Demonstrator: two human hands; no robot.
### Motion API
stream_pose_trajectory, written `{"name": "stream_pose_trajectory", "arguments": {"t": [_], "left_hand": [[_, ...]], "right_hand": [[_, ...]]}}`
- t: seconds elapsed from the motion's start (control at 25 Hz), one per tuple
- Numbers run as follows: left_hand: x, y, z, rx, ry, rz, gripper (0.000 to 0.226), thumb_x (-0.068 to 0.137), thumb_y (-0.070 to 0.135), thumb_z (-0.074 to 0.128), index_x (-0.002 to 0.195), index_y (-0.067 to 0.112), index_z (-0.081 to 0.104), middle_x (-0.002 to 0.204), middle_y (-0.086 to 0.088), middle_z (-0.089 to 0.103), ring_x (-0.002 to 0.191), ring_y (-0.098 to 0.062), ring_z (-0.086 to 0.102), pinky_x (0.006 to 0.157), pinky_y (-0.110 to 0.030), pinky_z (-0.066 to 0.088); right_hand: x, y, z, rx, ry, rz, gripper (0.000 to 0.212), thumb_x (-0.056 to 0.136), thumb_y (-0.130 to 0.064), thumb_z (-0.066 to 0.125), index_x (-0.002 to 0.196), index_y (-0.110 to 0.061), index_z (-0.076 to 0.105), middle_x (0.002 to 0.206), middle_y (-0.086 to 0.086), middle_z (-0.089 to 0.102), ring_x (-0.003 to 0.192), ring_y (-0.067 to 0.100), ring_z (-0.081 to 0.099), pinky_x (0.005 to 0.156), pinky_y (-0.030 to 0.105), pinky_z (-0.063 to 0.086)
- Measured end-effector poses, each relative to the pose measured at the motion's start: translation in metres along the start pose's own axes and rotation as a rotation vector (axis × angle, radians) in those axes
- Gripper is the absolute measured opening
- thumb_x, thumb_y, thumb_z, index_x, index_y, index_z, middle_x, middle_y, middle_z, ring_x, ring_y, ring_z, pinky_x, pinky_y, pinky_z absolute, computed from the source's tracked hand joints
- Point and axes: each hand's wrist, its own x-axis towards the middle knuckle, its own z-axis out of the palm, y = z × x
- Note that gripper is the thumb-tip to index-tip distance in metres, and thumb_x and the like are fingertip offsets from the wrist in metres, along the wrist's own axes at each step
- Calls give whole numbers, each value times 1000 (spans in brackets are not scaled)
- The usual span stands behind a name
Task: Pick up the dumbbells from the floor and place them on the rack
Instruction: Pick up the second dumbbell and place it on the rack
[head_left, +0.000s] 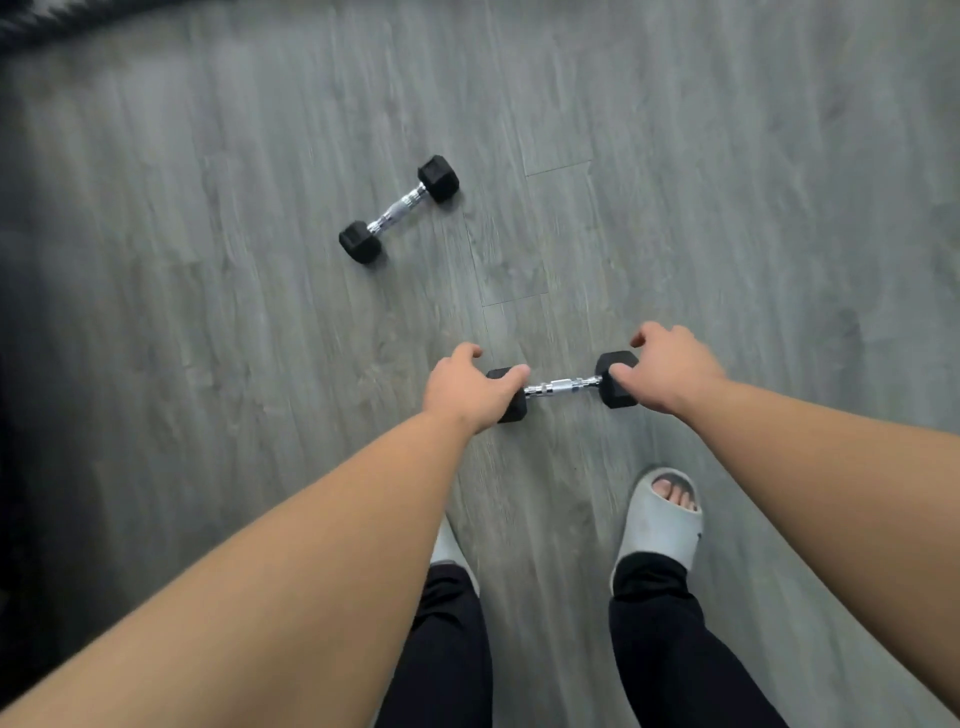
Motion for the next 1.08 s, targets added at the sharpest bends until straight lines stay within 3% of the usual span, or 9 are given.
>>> {"name": "stream_pose_trajectory", "arguments": {"t": [0.12,0.28,0.44,0.56,0.68,0.92,1.08], "left_hand": [[64,-21,50,-158,60,-102,87,80,65,71,152,26,42,150,-6,48,136,-25,48,103,-35,40],[129,-55,112,-265,53,-199,94,76,64,77,154,26,42,152,-4,45,134,-25,50,107,-37,42],[158,-78,144,-281,87,-167,92,73,50,87,150,26,43,141,-3,49,119,-23,55,87,-29,42],[166,-85,141,-269,89,-147,76,67,41,92,132,26,54,126,-3,54,100,-20,59,72,-28,45],[158,-83,123,-263,91,-131,65,62,37,94,113,28,55,116,-2,51,83,-12,56,52,-23,43],[96,-72,15,-294,140,-97,60,57,32,94,104,29,57,112,-2,52,80,-8,57,34,-13,39],[29,-60,-95,-315,204,-65,61,56,34,93,105,30,59,112,-2,56,85,-16,62,37,-13,42]], "right_hand": [[58,16,52,-3,-1,31,62,84,-50,64,137,-22,46,134,16,43,111,44,55,93,48,49],[123,31,100,37,5,49,76,82,-56,66,143,-19,40,140,19,39,109,43,58,85,42,46],[149,43,129,75,-17,64,75,82,-54,68,143,-20,39,135,19,44,99,37,57,80,39,44],[152,44,129,90,-24,63,70,80,-47,71,138,-21,42,127,17,51,91,33,54,74,35,44],[140,35,118,89,-47,66,70,76,-47,76,132,-18,46,122,16,56,96,34,59,74,36,48],[66,-33,57,156,-44,53,69,72,-46,79,128,-21,48,120,15,57,93,32,59,74,36,48],[-13,-111,-11,232,10,-1,66,70,-42,81,124,-19,50,115,14,57,87,30,57,68,33,45]]}}
